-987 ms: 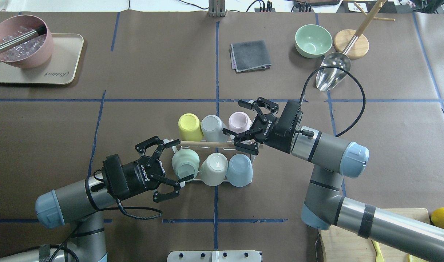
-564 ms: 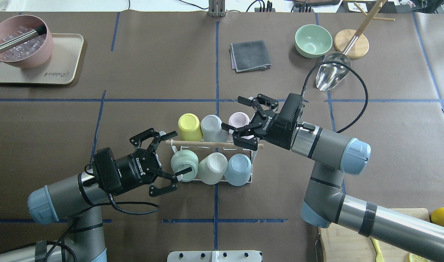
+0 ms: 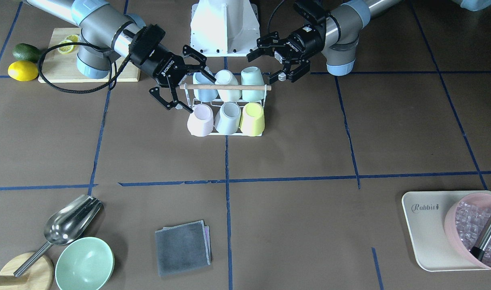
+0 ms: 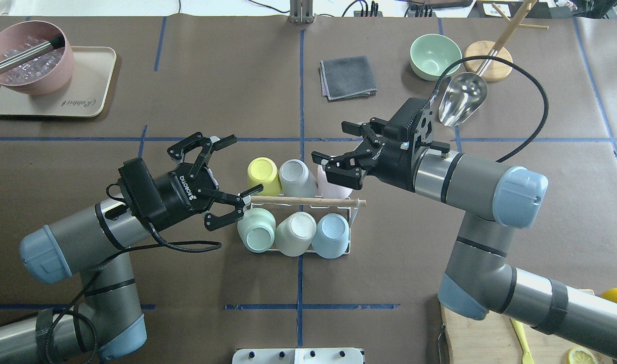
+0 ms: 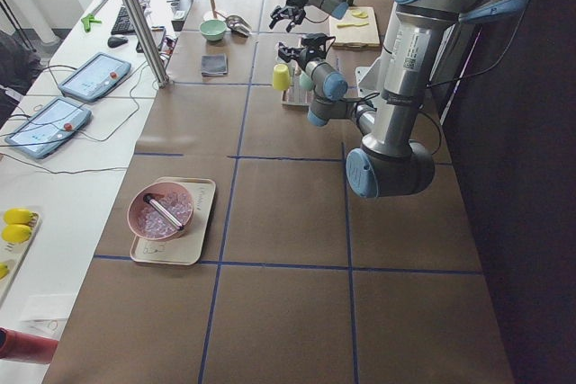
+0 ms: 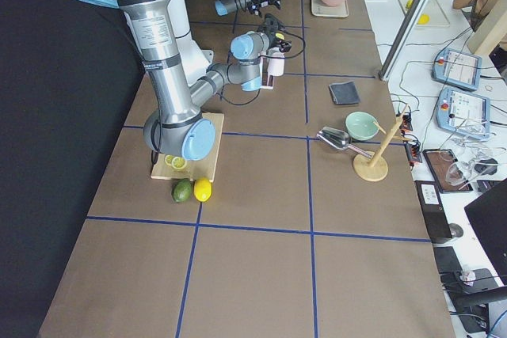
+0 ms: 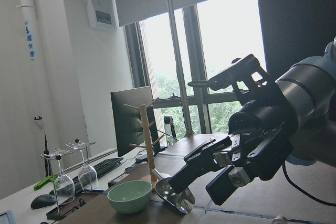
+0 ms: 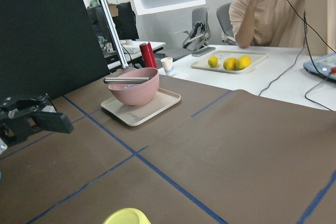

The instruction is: Place cup on cup holder

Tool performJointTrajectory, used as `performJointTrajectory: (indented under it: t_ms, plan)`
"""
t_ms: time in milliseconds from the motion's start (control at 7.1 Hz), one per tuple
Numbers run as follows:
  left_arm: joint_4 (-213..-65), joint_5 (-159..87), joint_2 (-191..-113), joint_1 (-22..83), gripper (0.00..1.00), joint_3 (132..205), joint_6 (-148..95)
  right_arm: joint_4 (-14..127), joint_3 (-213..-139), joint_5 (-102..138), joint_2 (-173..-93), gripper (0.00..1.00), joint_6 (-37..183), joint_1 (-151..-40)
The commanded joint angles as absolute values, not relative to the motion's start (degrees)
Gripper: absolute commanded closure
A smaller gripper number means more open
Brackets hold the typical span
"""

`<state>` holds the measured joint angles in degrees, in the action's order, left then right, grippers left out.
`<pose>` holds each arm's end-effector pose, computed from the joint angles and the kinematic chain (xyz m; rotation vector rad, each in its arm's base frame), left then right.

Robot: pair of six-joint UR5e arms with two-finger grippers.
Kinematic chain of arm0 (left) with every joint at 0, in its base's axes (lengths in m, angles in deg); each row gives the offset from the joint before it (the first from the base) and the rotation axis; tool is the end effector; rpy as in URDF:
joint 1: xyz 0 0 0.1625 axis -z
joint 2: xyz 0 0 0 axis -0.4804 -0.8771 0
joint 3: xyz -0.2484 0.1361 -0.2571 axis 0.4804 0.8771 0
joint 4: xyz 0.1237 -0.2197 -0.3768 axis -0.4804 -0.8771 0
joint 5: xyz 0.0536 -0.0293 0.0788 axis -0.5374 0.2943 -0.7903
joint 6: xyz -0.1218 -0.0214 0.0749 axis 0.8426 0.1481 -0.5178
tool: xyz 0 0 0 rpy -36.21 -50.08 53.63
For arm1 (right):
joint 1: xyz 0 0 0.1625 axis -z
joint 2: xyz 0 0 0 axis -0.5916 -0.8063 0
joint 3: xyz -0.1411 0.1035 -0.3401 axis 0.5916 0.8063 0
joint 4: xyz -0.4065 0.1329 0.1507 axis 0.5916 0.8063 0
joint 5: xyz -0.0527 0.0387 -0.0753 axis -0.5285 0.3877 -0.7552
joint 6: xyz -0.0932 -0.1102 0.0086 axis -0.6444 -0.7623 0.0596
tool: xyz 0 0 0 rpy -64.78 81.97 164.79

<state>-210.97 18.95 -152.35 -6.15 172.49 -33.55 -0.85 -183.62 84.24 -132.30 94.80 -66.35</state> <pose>0.4768 -0.3785 0.1760 1.7924 1.2064 0.3575 -0.4758 -0.4312 0.1718 1.1658 -1.3372 -0.2640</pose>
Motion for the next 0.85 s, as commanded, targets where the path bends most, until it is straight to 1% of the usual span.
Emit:
performJointTrajectory:
  t_ms: [0, 141, 282, 423, 705]
  plan:
    - [-201.17, 18.69, -152.79, -2.81, 0.00, 174.92, -32.57, 6.37, -186.22, 89.60, -141.20, 0.00, 97.22, -71.66]
    - [-195.29, 18.96, -152.80, -0.96, 0.00, 176.06, -31.00, 7.86, -186.13, 97.54, -146.92, 0.00, 97.31, -78.91]
    - [-189.58, 19.39, -152.62, 1.50, 0.00, 177.02, -30.73, 13.61, -186.05, 109.54, -149.58, 0.00, 97.31, -88.03]
    - [-184.30, 23.31, -152.45, 5.27, 0.00, 177.29, -30.64, 21.50, -185.61, 118.19, -151.79, 0.00, 97.31, -95.69]
    - [-167.28, 39.71, -154.45, 16.16, 0.00, 177.65, -30.64, 43.00, -185.51, 135.05, -155.92, 0.00, 97.13, -108.97]
